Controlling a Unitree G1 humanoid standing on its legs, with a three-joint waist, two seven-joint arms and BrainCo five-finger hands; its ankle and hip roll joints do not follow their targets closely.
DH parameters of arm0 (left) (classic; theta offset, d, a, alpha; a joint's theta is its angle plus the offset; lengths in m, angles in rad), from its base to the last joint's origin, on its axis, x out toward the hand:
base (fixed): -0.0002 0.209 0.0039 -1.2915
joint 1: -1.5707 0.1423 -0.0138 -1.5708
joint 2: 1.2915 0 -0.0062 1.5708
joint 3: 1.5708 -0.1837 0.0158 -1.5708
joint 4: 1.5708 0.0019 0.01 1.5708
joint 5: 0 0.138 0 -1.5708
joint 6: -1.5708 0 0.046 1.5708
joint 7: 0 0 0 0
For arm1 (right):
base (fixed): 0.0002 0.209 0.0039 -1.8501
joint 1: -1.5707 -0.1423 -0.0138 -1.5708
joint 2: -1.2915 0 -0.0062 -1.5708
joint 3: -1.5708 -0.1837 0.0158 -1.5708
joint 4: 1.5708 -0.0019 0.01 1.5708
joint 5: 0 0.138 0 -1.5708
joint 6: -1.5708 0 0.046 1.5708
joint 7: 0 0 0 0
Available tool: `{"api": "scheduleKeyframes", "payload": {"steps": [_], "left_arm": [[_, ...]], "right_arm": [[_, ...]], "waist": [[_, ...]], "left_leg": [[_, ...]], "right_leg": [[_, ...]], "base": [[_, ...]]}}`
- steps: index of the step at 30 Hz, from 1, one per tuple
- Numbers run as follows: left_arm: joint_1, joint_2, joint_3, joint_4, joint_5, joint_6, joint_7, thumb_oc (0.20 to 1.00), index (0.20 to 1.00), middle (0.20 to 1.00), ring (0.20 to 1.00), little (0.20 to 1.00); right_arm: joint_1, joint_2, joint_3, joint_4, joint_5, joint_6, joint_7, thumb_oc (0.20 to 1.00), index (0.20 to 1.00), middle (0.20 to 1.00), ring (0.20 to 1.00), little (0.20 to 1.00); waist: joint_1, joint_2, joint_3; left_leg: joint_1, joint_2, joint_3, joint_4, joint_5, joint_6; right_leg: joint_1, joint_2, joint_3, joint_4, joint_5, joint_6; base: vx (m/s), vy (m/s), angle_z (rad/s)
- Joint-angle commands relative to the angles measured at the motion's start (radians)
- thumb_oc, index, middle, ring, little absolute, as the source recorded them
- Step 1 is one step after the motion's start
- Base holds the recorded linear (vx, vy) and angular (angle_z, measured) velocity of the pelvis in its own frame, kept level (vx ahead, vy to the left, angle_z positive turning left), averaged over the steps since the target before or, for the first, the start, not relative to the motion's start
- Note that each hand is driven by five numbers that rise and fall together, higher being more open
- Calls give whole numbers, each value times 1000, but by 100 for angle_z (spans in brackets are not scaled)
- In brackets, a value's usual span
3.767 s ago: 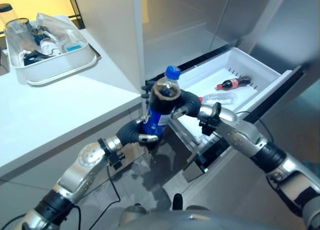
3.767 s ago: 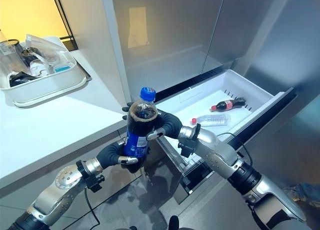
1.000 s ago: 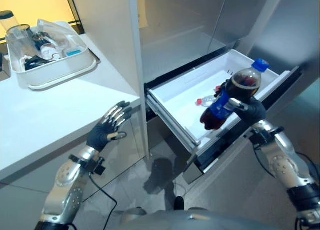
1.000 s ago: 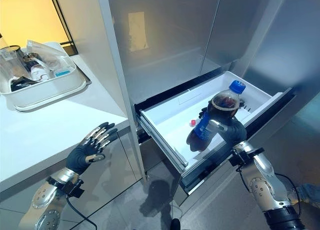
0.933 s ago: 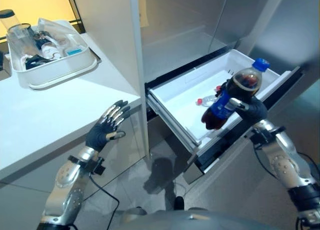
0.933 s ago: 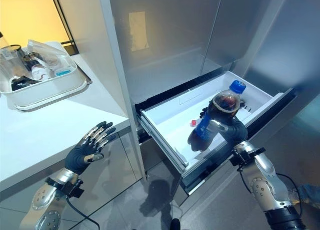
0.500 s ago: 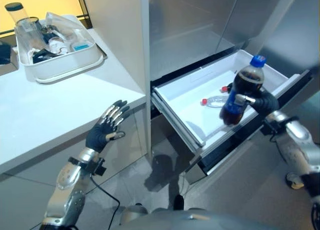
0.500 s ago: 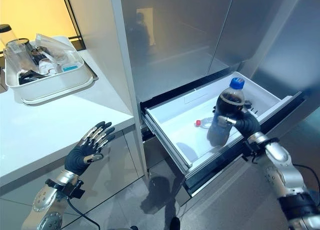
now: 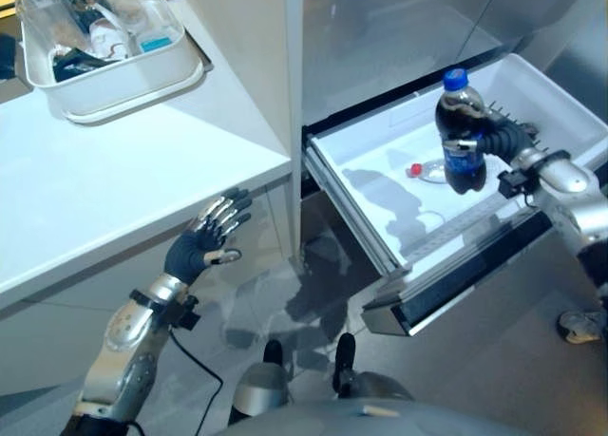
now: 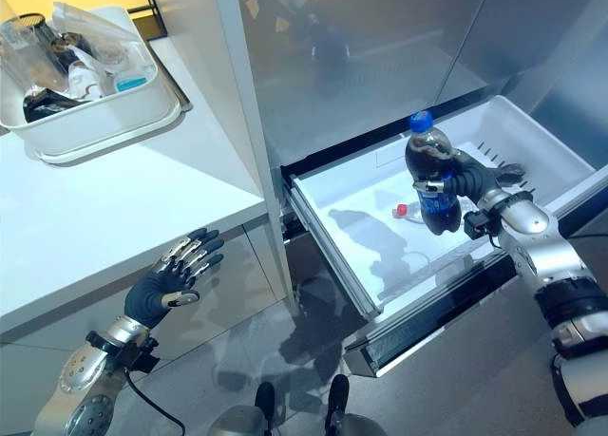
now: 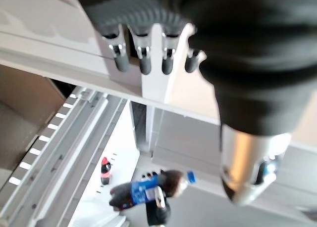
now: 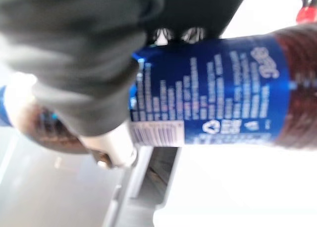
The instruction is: Take the drinks into the refrigerator
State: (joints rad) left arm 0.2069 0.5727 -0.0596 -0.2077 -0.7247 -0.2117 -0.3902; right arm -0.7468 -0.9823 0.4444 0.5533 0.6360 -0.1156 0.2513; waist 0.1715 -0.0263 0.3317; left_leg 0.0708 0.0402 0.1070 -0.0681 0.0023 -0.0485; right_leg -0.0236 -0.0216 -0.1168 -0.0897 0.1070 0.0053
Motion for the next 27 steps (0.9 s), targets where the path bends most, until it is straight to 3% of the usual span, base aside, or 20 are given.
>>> {"api": "scheduleKeyframes", "payload": {"steps": [1, 10, 17, 27], "left_arm": [[-30, 66, -29, -60, -26, -79, 15, 1000, 1000, 1000, 1000, 1000], [-66, 69, -65, -78, -5, -100, 53, 1000, 1000, 1000, 1000, 1000], [-102, 61, -100, -79, 20, -117, 94, 1000, 1000, 1000, 1000, 1000], [-149, 44, -131, -91, 67, -134, 144, 1000, 1000, 1000, 1000, 1000]], "right_arm": [[-279, -98, 29, 2, 8, -102, -46, 200, 200, 200, 200, 200], [-320, -41, 80, 26, -34, -93, -67, 200, 200, 200, 200, 200], [-287, 51, 82, 79, -90, -81, -87, 200, 200, 200, 200, 200], [-262, 131, 135, 284, -317, -37, -109, 200, 200, 200, 200, 200]], "waist": [[26, -20, 13], [34, -1, 70], [36, 17, 107], [28, 31, 149]], "left_leg": [[-56, 0, -45, 31, 0, 5], [-130, 4, -58, 76, 2, -1], [-158, 8, -67, 81, 10, -7], [-190, 8, -84, 82, 20, -12]], "right_leg": [[-81, -44, -17, 195, -75, 91], [-144, -44, -17, 221, -74, 83], [-177, -43, -19, 237, -78, 78], [-203, -46, -37, 248, -81, 75]], "base": [[-67, -25, 7], [-29, -27, 8], [-24, -23, 0], [-14, -14, 4]]}}
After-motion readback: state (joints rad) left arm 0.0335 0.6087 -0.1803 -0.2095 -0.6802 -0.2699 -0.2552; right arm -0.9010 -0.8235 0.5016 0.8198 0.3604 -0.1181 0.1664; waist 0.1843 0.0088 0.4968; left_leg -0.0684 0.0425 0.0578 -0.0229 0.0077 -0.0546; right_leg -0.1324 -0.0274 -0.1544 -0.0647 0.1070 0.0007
